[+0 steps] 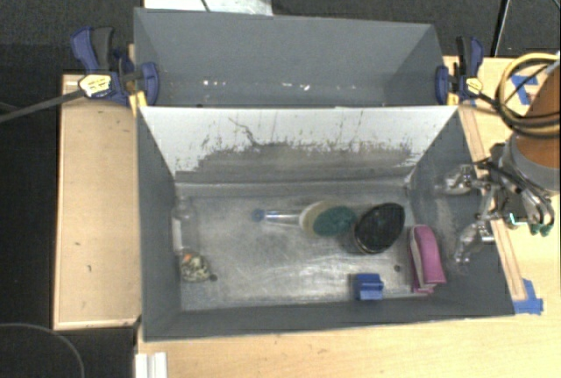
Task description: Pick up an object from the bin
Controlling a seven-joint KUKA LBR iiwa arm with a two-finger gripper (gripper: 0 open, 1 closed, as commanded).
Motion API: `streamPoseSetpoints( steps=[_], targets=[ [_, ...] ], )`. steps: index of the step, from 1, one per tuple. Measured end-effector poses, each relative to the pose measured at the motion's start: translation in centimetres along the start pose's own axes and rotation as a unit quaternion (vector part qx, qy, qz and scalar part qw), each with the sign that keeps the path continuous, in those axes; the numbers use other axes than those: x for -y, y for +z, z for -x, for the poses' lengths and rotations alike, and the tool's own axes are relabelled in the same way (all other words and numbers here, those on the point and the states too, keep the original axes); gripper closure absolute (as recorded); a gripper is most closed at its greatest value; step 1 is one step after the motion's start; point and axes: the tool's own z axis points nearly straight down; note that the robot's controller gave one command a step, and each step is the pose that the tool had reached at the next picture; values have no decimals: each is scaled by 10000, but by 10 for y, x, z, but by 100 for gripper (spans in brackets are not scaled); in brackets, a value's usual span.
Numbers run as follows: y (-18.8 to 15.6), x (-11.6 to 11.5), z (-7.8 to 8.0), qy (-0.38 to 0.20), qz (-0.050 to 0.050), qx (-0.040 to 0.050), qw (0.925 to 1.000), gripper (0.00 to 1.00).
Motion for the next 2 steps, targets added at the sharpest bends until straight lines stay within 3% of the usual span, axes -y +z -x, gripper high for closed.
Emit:
streamPoseSetpoints(
  steps=[1, 2],
  targets=[
    [139, -53, 40, 1703, 6, 10, 9854, 0],
    [136, -50, 41, 1679, -9, 33, 9858, 100]
  ],
)
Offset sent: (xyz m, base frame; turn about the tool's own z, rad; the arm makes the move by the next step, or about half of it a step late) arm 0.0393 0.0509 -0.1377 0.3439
